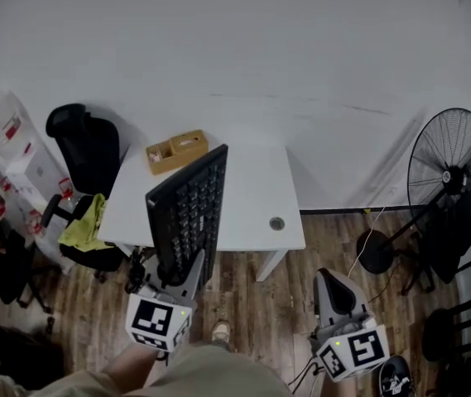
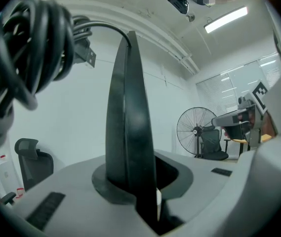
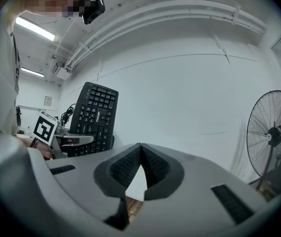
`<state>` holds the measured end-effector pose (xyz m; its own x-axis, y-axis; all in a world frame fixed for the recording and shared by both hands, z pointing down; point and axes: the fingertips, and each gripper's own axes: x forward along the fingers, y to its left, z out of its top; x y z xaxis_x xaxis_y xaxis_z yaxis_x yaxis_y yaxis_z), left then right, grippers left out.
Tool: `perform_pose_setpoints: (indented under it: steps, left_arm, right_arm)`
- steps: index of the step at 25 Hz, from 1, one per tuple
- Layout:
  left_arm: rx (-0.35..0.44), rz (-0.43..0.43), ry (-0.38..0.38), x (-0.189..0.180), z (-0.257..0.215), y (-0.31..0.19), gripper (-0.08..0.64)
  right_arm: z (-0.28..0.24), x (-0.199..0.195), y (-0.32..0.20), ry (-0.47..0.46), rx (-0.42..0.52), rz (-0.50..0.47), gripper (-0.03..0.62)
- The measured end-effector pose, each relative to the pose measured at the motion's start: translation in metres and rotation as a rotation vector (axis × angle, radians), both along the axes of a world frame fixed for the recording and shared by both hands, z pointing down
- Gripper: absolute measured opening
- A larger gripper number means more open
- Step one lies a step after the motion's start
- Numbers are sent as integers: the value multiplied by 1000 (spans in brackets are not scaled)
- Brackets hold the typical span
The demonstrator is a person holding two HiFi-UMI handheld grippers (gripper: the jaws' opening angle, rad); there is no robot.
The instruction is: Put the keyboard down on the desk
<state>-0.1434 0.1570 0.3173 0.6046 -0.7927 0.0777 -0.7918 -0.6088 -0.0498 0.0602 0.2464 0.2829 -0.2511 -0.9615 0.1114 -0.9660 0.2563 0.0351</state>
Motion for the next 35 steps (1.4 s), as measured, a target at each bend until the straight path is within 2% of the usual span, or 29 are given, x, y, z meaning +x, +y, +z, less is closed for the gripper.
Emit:
perform_pose_setpoints:
  steps: [5,8,15,21,35]
  left_arm:
    - [-23,25,0,11,5,-67,87]
    - [-12,17,-7,7,10,-108,87]
    - [-57,-5,13,11,23,-153,87]
    - [-85,-47,-9,16,37,-190,87]
    - [-164,-187,-39,58,55,-300,87]
  right_arm:
    - [5,10,-61,4,-18,22,25]
    - [8,9,-97,20,-35,16,25]
    - [23,23,-152,23,-81,16,25]
    - [39,41,-200,7,-101,-2,25]
    - [64,93,-338,-17,-152,-150,25]
